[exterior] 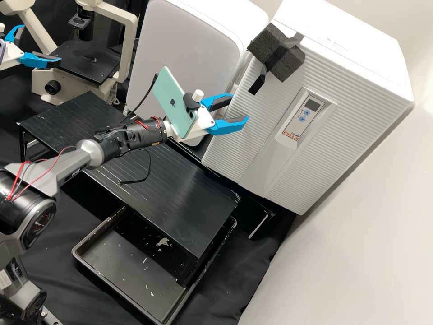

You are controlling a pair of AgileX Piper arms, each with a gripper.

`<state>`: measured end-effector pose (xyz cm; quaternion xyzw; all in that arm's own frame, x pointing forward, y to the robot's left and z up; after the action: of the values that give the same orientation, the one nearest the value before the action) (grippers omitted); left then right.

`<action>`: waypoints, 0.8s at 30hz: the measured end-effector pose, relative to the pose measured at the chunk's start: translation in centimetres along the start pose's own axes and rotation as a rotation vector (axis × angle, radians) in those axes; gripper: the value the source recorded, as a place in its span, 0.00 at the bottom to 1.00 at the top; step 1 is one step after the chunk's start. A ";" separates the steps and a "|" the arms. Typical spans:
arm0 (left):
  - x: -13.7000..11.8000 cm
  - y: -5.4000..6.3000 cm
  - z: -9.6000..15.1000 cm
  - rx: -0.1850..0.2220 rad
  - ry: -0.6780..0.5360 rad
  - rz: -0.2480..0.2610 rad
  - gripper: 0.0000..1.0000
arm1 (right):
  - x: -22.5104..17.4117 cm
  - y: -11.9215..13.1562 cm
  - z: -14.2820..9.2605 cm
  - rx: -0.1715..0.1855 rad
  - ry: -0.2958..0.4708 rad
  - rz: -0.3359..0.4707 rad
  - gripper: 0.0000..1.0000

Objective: Open the incubator door

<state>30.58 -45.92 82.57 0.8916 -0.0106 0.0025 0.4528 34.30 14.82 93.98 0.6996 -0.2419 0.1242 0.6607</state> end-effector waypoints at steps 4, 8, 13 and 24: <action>0.0 0.0 0.0 0.000 0.000 0.000 1.00 | 0.0 0.0 0.0 -0.003 0.001 -0.002 0.00; 0.0 0.0 0.0 0.000 0.000 0.000 1.00 | -0.1 0.0 0.0 -0.005 0.003 -0.002 0.00; 0.0 0.0 0.0 0.000 0.000 0.000 1.00 | -0.1 0.0 0.0 -0.005 0.004 -0.003 0.00; 0.0 0.0 0.0 0.000 0.000 0.000 1.00 | -1.5 2.3 0.9 0.023 -0.001 -0.036 0.00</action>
<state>30.58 -45.92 82.57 0.8916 -0.0106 0.0025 0.4528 31.77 14.19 95.17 0.7115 -0.2280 0.1146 0.6548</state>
